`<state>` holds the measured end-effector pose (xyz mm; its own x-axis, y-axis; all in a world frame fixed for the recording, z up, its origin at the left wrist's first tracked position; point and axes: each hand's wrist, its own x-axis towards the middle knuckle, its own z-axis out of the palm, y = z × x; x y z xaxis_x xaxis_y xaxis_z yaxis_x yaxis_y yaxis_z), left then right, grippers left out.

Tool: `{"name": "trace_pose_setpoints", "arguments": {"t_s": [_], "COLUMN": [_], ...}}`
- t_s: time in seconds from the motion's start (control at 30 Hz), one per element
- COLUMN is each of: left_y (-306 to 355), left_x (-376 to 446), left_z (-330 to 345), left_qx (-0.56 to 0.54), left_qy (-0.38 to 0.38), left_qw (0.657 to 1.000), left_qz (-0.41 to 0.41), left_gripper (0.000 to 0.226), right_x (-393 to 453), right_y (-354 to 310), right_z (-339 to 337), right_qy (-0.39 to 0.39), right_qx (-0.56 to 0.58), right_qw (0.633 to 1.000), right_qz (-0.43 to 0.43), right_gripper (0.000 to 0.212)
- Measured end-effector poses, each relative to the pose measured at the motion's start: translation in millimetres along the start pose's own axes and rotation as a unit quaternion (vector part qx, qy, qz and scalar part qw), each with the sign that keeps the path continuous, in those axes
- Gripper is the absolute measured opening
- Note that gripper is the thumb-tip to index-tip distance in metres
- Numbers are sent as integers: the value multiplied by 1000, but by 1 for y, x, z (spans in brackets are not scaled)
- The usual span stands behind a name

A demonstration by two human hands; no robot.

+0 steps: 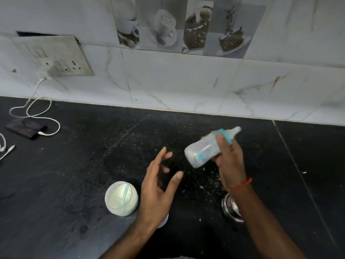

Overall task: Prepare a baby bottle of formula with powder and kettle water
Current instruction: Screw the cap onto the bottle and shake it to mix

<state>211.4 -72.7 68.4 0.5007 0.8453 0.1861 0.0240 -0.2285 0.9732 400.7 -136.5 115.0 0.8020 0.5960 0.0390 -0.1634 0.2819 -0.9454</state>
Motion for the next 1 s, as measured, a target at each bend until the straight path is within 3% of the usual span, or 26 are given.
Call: {"name": "trace_pose_setpoints", "arguments": {"t_s": [0.07, 0.17, 0.27, 0.3, 0.4, 0.5, 0.6, 0.7, 0.83, 0.93, 1.0], "left_y": [6, 8, 3, 2, 1, 5, 11, 14, 14, 12, 15], "left_x": [-16, -30, -43, -45, -50, -50, -45, -45, -48, -51, -50], "left_z": [-18, -38, -49, -51, -48, -43, -40, -37, -33, -34, -35], "left_qx": [-29, -32, -21, -20, -8, -7, 4, 6, 8, 14, 12], "left_qy": [-18, -53, -65, -72, -89, -104, -126, -135, -150, -154, -162], "left_qw": [999, 997, 995, 994, 992, 992, 990, 989, 987, 986, 985], "left_qz": [-20, -49, -76, -83, -90, -76, -58, -55, -59, -55, -54], "left_gripper": [59, 46, 32, 27, 30, 30, 23, 19, 36, 30, 20], "right_x": [-6, -8, -16, -17, -16, -25, -33, -38, -46, -41, -41], "right_y": [-19, -45, -56, -61, -76, -76, -81, -84, -92, -85, -79], "right_z": [2, 2, 6, 6, 5, 9, 10, 10, 5, 4, 0], "right_qy": [-14, 36, -22, -9, 48, -15, 27, -14, 25, -27, -31], "right_qx": [12, 77, -7, 6, 56, -71, -27, -128, -140, -215, -207], "right_qw": [1000, 996, 998, 996, 991, 992, 983, 979, 944, 952, 953], "right_qz": [-18, -42, -61, -84, -111, -107, -181, -157, -297, -216, -218], "right_gripper": [59, 57, 62, 60, 58, 58, 54, 58, 58, 62, 57]}}
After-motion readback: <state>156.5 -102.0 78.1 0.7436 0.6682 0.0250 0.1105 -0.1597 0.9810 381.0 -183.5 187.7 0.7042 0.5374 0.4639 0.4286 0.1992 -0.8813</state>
